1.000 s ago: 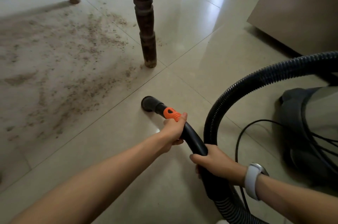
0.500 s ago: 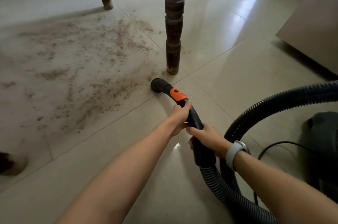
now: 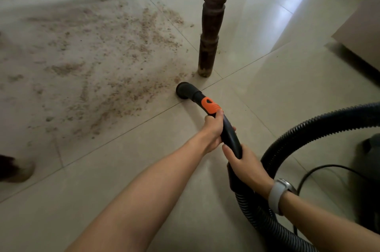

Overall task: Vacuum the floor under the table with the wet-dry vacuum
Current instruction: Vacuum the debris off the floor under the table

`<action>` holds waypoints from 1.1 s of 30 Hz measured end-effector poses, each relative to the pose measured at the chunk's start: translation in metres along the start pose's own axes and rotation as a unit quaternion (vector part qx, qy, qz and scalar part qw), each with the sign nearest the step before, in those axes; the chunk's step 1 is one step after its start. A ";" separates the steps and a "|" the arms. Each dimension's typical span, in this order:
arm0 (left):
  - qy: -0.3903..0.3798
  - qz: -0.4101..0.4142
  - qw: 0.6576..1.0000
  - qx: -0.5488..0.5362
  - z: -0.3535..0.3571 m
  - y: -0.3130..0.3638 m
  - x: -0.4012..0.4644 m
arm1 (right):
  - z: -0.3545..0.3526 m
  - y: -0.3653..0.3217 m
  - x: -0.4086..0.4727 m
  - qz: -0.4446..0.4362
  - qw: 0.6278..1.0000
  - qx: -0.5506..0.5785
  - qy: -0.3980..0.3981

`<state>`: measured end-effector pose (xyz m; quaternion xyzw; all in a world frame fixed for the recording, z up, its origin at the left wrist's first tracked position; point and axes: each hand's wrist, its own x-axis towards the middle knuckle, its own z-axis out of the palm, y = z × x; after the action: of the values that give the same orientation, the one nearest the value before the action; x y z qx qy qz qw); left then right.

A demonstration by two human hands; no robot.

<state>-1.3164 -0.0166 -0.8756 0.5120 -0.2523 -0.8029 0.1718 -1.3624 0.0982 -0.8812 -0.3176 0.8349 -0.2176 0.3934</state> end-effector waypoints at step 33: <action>0.127 0.005 0.991 -0.033 -0.116 0.005 -0.056 | 0.074 -0.051 -0.032 -0.054 0.983 -0.078 -0.157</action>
<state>-1.1874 -0.0175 -0.8719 0.6024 -0.2043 -0.7384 0.2238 -1.2699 0.0760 -0.8771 -0.4224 0.7587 -0.1197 0.4813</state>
